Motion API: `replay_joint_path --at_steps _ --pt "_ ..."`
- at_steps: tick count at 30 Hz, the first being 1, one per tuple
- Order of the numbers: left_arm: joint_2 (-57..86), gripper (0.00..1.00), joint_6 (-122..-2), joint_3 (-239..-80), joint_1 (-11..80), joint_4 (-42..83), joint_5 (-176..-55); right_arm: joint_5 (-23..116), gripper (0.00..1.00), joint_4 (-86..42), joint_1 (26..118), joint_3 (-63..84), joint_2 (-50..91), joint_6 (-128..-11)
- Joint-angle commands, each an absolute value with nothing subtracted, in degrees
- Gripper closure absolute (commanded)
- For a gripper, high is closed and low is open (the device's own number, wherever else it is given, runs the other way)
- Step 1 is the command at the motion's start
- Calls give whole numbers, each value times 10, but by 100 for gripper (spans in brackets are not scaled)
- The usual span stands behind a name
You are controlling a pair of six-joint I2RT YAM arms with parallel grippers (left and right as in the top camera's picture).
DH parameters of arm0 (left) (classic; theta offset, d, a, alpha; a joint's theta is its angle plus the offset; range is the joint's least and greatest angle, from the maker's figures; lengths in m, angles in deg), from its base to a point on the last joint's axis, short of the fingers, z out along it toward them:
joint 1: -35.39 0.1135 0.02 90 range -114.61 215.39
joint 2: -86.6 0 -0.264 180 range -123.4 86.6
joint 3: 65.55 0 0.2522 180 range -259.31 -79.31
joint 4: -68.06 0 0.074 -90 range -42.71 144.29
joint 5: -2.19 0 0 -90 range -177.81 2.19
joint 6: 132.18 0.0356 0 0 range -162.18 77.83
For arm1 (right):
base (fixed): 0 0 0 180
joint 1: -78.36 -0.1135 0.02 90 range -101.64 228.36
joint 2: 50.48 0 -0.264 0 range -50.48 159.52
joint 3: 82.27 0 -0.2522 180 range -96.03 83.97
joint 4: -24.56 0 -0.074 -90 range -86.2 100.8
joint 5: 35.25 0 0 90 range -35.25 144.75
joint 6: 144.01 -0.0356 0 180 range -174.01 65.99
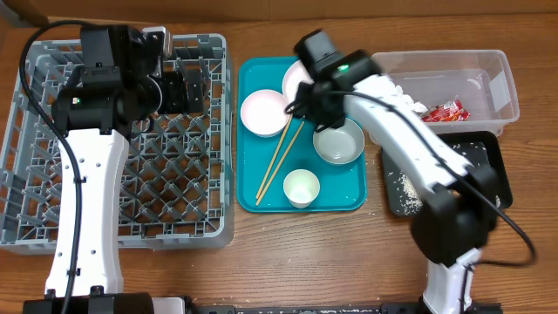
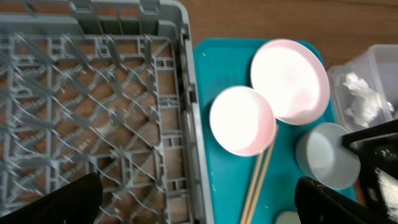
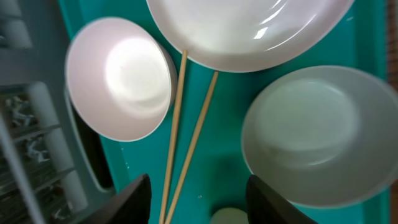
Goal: Sort waste into correct bins and load items into the dishwasher
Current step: 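Grasp the small white cup with the right gripper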
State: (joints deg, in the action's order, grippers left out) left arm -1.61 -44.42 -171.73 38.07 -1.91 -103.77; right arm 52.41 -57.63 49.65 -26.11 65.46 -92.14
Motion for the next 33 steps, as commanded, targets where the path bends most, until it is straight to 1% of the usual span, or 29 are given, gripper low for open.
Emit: replay_joint_path --at_steps 1,3,4,5,6,10,13,16,17,20,24,28,32,33 --pt "-18 0 -475 -1731 382 -29 -1095 542 48 -592 532 -290 564 -897" --pt "-22 1 -475 -1730 376 -29 -1118 542 48 -608 550 -290 544 -895" --pt "-24 8 -476 -1730 369 -29 -1124 542 48 -617 559 -290 536 -892" --pt "-27 11 -476 -1730 361 -32 -1130 542 47 -625 565 -290 532 -886" --pt "-32 12 -479 -1730 348 -39 -1132 542 47 -636 572 -290 529 -882" --pt "-53 15 -487 -1730 276 -67 -1116 536 47 -673 582 -287 528 -882" --pt "-70 23 -499 -1730 222 -93 -1082 534 47 -692 582 -285 528 -880" --pt "-77 23 -558 -1730 198 -122 -1003 515 48 -713 570 -274 528 -880" --pt "-77 23 -569 -1730 198 -129 -996 512 48 -719 561 -266 528 -880" --pt "-77 22 -589 -1730 206 -133 -997 501 48 -714 513 -209 528 -881" --pt "-77 19 -591 -1730 212 -132 -996 497 49 -674 465 -130 528 -895" --pt "-78 14 -591 -1730 212 -130 -993 495 52 -640 440 -58 528 -910" --pt "-78 13 -601 -1730 216 -130 -992 490 53 -598 431 7 528 -918" --pt "-78 13 -603 -1730 219 -129 -993 487 55 -581 429 26 528 -917"
